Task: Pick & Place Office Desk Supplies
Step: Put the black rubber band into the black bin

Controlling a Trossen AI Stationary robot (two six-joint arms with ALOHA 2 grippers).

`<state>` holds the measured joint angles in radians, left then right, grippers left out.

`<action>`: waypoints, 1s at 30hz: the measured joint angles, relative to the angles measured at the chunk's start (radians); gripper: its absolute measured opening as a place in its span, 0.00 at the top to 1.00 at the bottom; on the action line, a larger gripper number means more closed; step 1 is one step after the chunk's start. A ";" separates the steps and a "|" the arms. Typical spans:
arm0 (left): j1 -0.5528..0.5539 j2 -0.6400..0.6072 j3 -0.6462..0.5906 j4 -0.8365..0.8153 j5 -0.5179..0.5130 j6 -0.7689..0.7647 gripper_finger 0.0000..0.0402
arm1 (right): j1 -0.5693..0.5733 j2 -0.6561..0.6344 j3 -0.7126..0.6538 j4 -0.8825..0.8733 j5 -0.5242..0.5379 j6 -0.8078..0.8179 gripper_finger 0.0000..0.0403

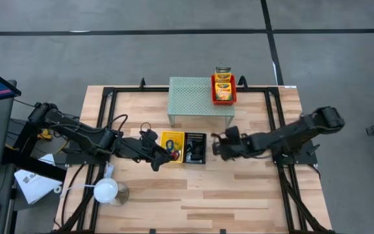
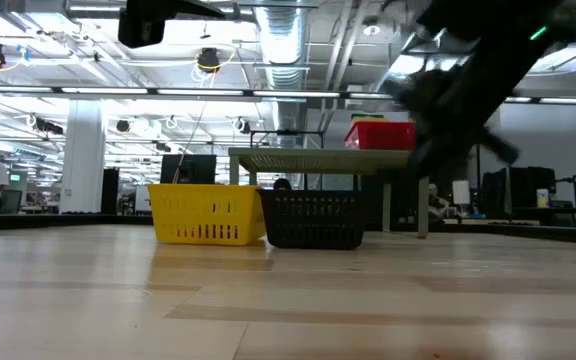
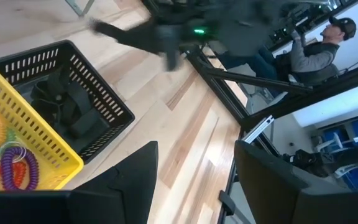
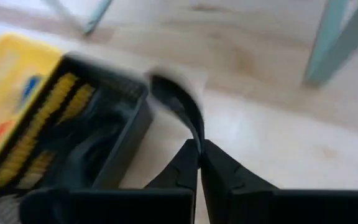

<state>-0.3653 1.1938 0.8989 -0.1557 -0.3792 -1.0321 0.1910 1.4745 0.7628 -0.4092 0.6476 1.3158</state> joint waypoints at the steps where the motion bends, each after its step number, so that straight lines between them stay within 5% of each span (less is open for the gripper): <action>1: 0.000 0.000 0.000 0.000 0.001 0.003 0.48 | 0.027 -0.032 0.000 -0.029 0.000 0.028 0.99; 9: -0.001 0.000 0.000 -0.017 0.019 0.064 0.48 | 0.237 -0.265 0.000 -0.113 0.004 0.196 1.00; 17: -0.040 0.000 0.000 -0.181 0.019 0.064 0.48 | 0.276 -0.355 0.001 0.158 -0.154 0.071 1.00; 30: -0.040 0.000 0.000 -0.227 0.013 0.071 0.48 | 0.003 -0.027 0.212 0.141 -0.453 -0.126 1.00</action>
<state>-0.4057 1.1938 0.8993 -0.3824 -0.3664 -0.9615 0.1944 1.4478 0.9746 -0.2682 0.1949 1.1900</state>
